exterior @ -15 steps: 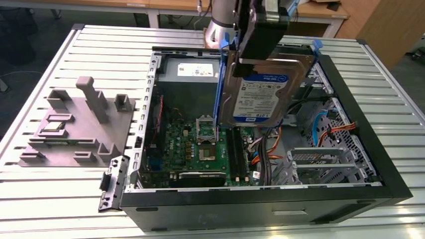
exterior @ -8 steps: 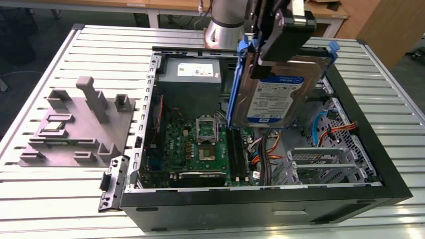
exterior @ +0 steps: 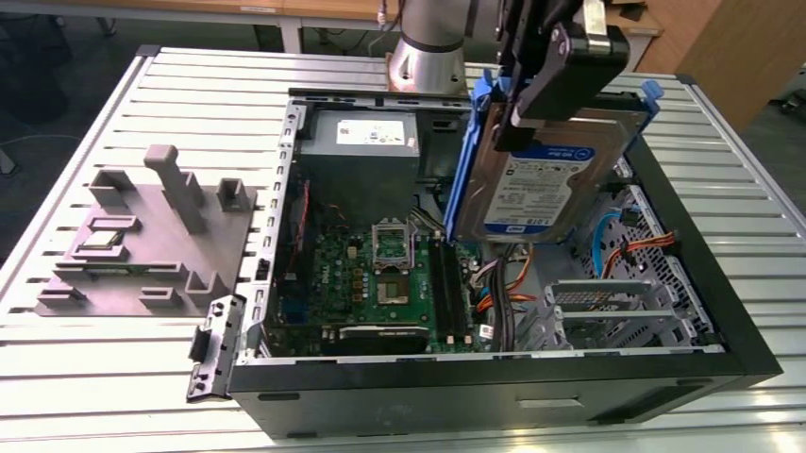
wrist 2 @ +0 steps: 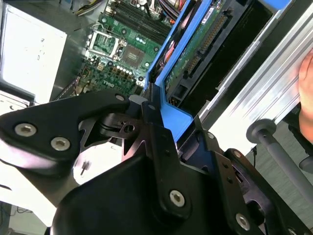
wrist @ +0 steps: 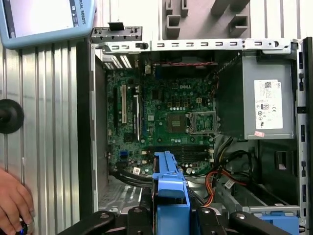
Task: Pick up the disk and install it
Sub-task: 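Insert the disk into the insertion slot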
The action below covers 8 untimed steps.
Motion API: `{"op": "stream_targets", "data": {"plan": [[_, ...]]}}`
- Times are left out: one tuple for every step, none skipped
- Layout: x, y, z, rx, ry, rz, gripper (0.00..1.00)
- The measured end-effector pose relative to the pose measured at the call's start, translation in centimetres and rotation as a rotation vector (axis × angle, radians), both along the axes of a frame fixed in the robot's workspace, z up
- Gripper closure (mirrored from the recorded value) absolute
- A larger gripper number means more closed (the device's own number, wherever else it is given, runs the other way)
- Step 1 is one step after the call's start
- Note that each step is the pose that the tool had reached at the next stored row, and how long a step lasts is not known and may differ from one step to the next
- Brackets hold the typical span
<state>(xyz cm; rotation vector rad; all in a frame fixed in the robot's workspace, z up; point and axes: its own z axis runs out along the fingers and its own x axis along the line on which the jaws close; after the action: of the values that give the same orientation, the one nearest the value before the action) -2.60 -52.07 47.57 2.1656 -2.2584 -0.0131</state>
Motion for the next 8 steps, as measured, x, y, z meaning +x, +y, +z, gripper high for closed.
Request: {"op": "stream_targets", "data": {"plan": [[0.03,-0.1,-0.03,0.0001,0.0,0.0,0.64],[0.05,-0.24,-0.07,0.0002,-0.0001,0.0,0.64],[0.05,-0.42,-0.09,0.0002,0.0,0.0,0.64],[0.05,-0.62,-0.11,0.0003,-0.0001,0.0,0.64],[0.05,-0.81,-0.13,0.0001,0.0,0.0,0.64],[0.05,-0.99,-0.16,0.0003,0.0,0.0,0.64],[0.05,-1.11,-0.18,0.0003,-0.0001,0.0,0.64],[0.04,-1.14,-0.19,0.0005,-0.0001,0.0,0.64]]}}
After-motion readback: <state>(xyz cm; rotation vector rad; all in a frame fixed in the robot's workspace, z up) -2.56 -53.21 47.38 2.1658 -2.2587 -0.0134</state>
